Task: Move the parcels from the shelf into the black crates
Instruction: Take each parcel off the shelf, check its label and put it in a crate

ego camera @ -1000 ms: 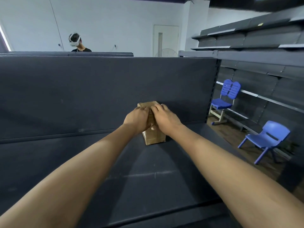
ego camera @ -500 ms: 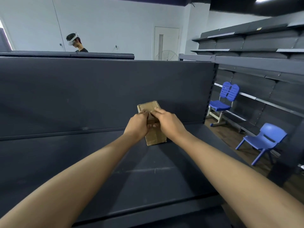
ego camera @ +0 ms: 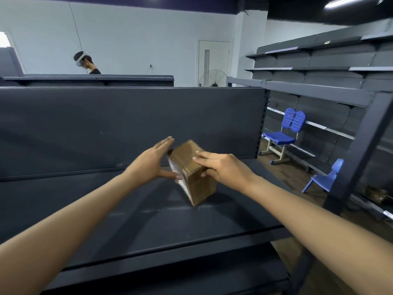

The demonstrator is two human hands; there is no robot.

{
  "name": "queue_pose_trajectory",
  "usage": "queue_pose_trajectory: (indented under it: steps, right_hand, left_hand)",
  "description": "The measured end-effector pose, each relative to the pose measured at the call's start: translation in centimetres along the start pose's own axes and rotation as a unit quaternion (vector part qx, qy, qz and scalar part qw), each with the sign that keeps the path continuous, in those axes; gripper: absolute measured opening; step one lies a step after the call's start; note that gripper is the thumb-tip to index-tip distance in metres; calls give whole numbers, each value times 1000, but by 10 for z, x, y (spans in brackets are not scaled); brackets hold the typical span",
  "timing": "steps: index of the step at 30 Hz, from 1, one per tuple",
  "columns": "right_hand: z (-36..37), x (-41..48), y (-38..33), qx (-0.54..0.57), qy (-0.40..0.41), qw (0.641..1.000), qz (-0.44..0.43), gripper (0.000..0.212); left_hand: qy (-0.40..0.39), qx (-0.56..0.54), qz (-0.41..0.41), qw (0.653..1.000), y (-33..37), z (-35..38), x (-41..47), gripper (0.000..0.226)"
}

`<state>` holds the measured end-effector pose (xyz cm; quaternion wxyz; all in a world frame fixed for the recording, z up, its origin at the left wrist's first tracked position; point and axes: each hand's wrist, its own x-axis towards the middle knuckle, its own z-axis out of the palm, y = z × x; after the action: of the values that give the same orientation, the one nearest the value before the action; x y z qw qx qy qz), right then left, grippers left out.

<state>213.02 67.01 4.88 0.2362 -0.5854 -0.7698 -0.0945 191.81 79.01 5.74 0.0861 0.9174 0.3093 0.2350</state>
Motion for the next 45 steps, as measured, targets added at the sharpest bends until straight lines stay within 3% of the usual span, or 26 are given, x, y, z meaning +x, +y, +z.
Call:
queue_pose_trajectory:
  steps: [4,9,12,16,21,26,29,32,36,42,45]
  right_hand:
    - [-15,-23,-14,81,-13,995,-57,45]
    - [-18,-38,-33,103,-17,988,-114,47]
    - [-17,-44,-41,136,-9,985,-108,47]
    - [-16,-50,-50,204,0,975,-86,50]
    - [-18,-54,-60,228,0,972,-60,50]
    - [-19,-58,-74,179,-28,983,20,62]
    - [-9,-71,-93,93,8,995,35,74]
    - [10,-87,-119,18,37,999,5,84]
    - [39,-104,-151,-91,41,990,-97,84]
    - [59,-127,-196,23,74,995,-62,81]
    - [64,-135,-213,82,105,990,-44,79]
  left_hand:
    - [-41,-22,25,999,-13,-18,-28,114]
    - [-108,-50,42,992,6,-21,-55,107]
    - [-113,-101,9,988,16,-27,-66,103]
    - [-148,-249,-23,957,25,-35,-80,83]
    - [-129,-302,-37,944,36,-43,-92,69]
    - [-70,-311,-95,943,33,-51,-101,70]
    - [-3,-324,-166,931,21,-58,-106,63]
    - [22,-340,-228,912,10,-67,-113,63]
    - [-23,-345,-279,896,5,-75,-127,66]
    - [-87,-348,-339,869,4,-81,-160,81]
    - [-114,-344,-350,864,9,-78,-184,70]
